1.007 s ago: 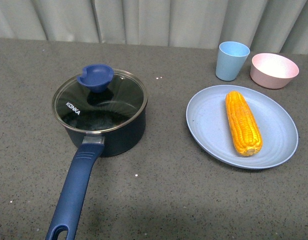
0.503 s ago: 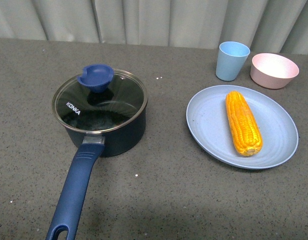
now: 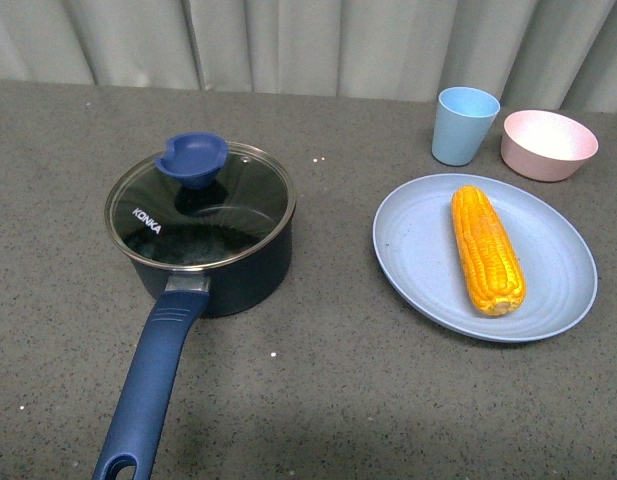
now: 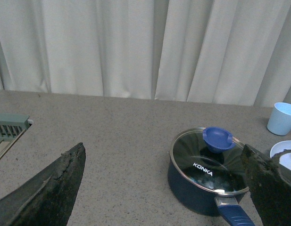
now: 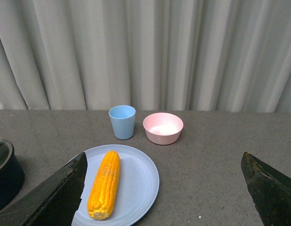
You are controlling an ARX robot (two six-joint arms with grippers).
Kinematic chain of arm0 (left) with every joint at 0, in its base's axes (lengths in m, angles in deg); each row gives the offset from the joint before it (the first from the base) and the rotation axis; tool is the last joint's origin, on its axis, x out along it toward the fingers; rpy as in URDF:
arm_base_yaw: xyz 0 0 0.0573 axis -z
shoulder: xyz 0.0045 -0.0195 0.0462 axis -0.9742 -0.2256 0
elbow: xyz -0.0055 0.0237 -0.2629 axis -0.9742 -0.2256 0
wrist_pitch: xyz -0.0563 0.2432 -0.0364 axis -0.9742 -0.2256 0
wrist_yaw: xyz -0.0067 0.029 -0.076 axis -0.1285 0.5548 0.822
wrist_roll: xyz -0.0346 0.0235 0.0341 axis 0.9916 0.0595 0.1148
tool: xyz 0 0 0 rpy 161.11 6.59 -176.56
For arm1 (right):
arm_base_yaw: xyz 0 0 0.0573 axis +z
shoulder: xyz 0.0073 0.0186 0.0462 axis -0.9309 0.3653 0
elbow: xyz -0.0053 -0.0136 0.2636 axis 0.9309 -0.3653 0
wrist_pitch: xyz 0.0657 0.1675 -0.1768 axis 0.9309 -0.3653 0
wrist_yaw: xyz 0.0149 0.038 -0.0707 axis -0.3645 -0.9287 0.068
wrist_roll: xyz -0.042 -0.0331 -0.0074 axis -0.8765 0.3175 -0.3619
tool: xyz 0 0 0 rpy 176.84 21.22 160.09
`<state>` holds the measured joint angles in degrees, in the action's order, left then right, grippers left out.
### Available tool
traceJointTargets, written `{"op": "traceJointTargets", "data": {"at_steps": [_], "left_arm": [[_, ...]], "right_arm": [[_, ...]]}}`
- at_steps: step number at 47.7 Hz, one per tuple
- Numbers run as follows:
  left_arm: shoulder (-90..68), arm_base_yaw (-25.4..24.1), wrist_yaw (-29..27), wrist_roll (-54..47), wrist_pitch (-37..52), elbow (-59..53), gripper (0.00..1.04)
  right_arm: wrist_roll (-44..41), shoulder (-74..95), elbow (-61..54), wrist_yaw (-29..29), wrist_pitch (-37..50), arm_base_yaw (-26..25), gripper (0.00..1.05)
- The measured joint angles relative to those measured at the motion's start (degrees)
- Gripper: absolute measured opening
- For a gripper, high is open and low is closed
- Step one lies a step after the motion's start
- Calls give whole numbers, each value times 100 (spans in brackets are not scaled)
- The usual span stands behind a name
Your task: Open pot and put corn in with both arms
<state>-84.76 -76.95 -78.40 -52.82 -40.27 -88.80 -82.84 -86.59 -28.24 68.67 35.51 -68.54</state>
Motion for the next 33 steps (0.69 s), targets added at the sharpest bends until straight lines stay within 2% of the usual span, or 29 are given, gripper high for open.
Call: {"op": "traceJointTargets", "data": {"at_steps": [12,17,20,26,33], "left_arm": [[0,0,0,0,0,2,98],[-420,35,2,116,-557,166,98],[-798,107,-90,184,-457,175,98],[-1672,363,-271,409,284,286,98],[-3045,870,-546,643,1572,514,98]], "right_arm": [[0,0,0,-2,0,0,96],[0,0,0,-2,0,0,96],[0,0,0,-2,0,0,96],[0,0,0,0,0,0,96],[0,0,0,-2,0,0,96]]}}
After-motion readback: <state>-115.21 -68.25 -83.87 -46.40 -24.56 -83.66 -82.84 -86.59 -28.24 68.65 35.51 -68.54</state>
